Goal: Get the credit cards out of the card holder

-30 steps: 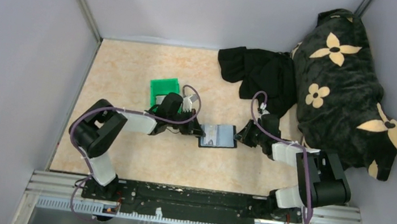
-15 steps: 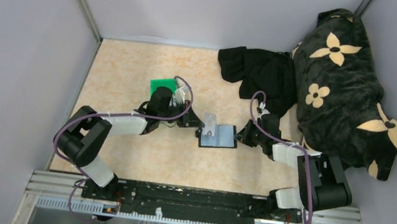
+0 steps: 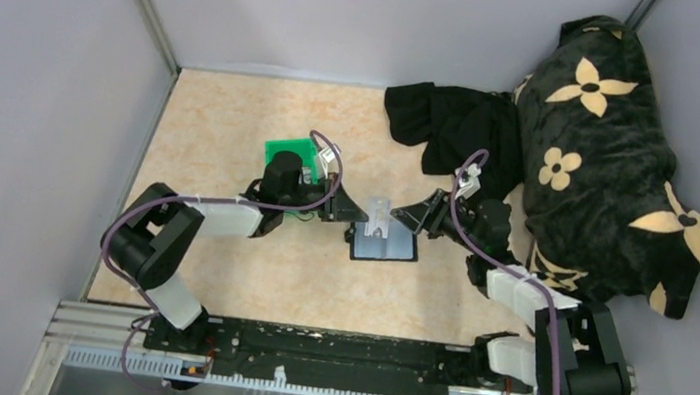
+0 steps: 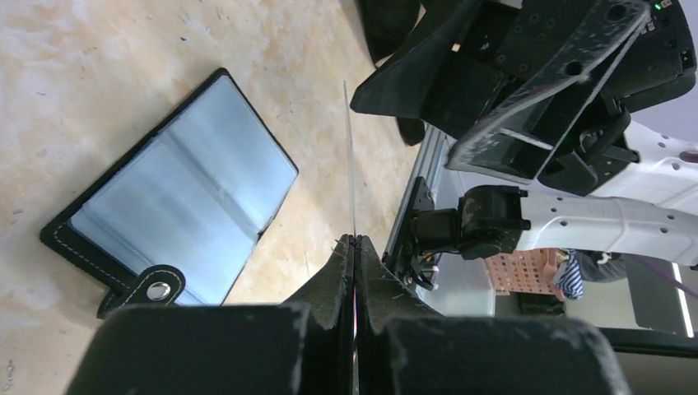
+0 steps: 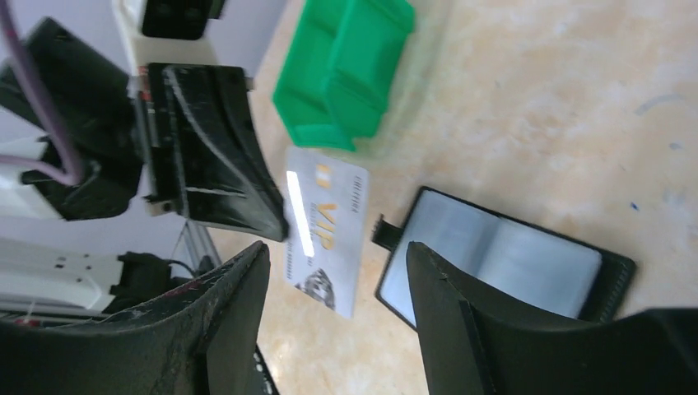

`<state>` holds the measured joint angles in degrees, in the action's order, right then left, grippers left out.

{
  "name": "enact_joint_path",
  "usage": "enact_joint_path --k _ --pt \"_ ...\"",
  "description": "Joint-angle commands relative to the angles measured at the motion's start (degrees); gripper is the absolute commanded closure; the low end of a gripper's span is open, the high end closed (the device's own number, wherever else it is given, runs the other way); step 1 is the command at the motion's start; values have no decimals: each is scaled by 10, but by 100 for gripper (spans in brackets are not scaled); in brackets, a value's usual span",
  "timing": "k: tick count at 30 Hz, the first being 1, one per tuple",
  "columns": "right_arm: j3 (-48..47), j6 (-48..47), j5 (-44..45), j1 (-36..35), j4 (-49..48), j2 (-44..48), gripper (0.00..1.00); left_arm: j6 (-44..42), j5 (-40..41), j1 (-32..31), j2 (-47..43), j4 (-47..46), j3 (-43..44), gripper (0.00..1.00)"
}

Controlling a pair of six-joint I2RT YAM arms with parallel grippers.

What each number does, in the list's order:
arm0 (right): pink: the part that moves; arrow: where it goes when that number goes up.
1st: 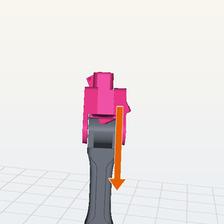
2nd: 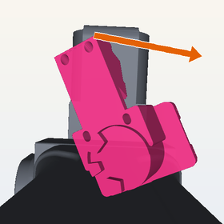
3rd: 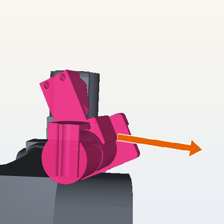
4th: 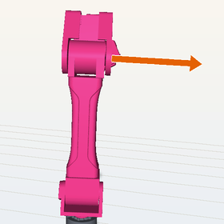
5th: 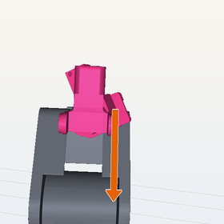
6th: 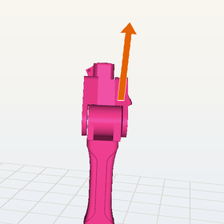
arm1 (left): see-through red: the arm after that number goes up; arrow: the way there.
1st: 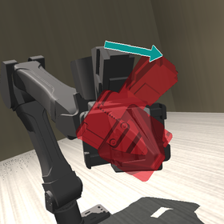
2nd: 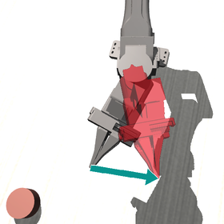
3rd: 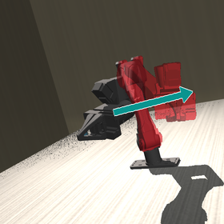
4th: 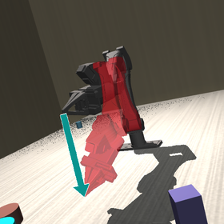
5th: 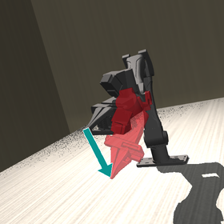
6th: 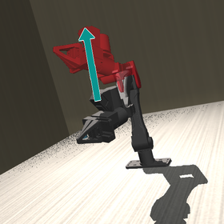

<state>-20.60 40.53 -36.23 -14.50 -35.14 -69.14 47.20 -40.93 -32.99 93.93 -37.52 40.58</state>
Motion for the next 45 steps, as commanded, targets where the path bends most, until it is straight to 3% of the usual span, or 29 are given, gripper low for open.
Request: enact_joint_path --k 1,8,21,24,28,31,32,34,37,40,45 --pt "-4 41 -73 0 -149 -17 37 9 -40 2 6 -41 18 100" --pt "-1 52 -103 0 -190 -48 42 25 -68 2 13 -53 31 100" --pt "12 45 -117 0 -178 -37 53 45 -79 1 12 -84 26 100" --pt "15 60 -125 0 -200 -40 68 41 -78 1 17 -81 26 100" --pt "17 82 -139 0 -228 -54 99 40 -82 -1 28 -83 30 100" --pt "25 116 -152 0 -281 -71 100 31 -72 -2 29 -63 35 100" --pt "28 127 -155 0 -297 -76 100 21 -62 -2 25 -44 38 94" --pt "29 140 -163 0 -320 -87 100 -9 -38 -2 11 10 47 68" --pt "31 153 -175 0 -345 -102 100 -53 -12 0 -15 60 56 46" --pt "36 173 -191 0 -384 -115 100 -72 -43 1 -25 49 59 39" --pt "46 245 -249 -1 -522 -165 100 -98 -99 1 -22 9 59 41"
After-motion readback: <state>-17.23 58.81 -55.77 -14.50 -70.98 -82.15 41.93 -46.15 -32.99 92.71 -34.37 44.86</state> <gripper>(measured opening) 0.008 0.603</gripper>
